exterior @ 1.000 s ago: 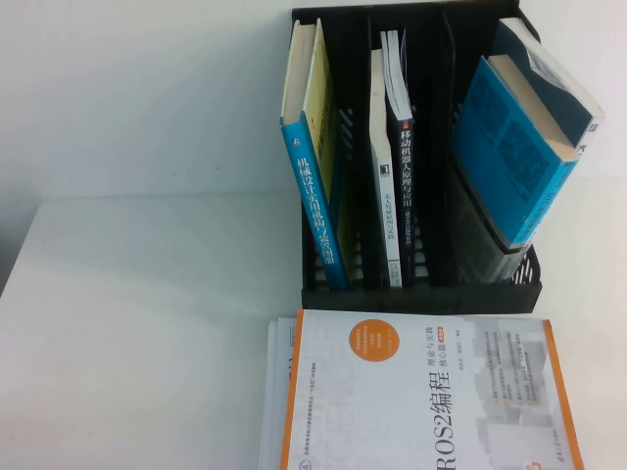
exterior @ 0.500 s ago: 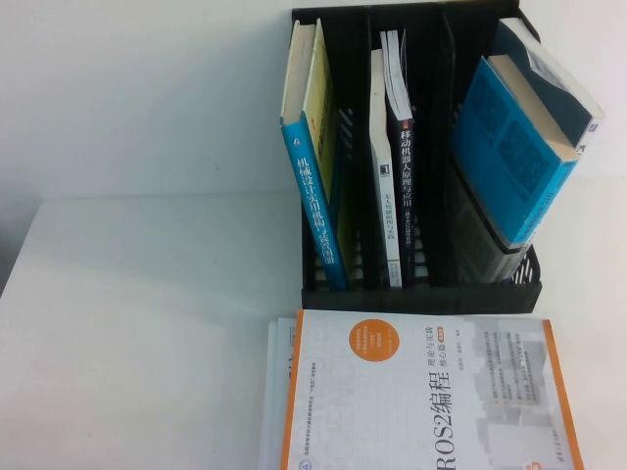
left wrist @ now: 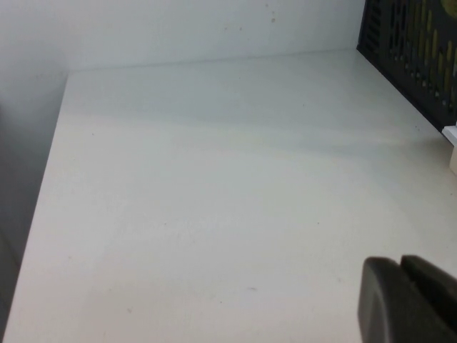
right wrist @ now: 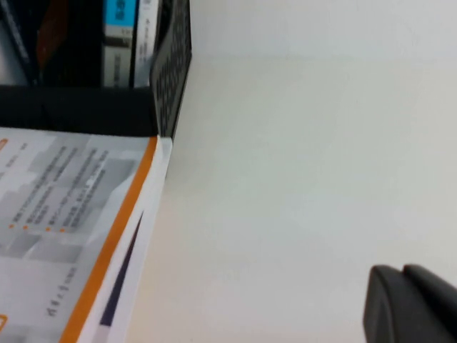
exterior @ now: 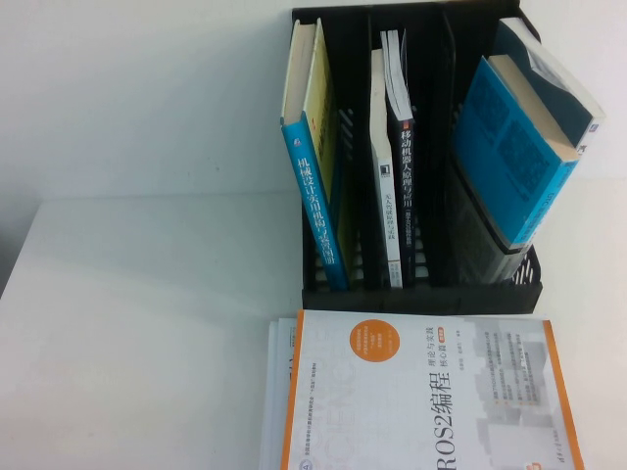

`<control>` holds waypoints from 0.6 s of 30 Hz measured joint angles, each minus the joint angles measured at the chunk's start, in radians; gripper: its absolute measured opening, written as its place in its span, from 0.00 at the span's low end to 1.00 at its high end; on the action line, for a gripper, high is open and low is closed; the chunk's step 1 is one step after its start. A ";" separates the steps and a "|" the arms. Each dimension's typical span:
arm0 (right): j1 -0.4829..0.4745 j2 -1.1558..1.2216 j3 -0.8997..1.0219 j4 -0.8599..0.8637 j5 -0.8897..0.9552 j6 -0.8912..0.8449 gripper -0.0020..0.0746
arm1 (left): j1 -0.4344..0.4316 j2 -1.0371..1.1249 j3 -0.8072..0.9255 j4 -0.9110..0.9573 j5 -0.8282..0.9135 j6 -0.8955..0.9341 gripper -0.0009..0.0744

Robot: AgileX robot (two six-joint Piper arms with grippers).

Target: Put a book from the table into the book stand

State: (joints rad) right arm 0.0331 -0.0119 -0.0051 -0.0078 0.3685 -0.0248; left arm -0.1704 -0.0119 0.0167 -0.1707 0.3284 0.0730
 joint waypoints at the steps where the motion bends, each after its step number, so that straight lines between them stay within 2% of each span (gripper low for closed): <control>1: 0.000 0.000 0.014 0.000 -0.006 0.019 0.02 | 0.000 -0.002 0.000 0.000 0.002 0.000 0.01; 6: -0.002 0.000 0.023 0.000 -0.011 0.116 0.02 | 0.000 -0.002 -0.002 0.000 0.003 -0.004 0.01; 18: -0.002 0.000 0.023 -0.001 -0.011 0.127 0.02 | 0.000 -0.002 -0.002 0.000 0.003 -0.004 0.01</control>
State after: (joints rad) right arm 0.0310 -0.0119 0.0175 -0.0090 0.3573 0.1020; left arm -0.1704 -0.0135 0.0146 -0.1707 0.3309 0.0691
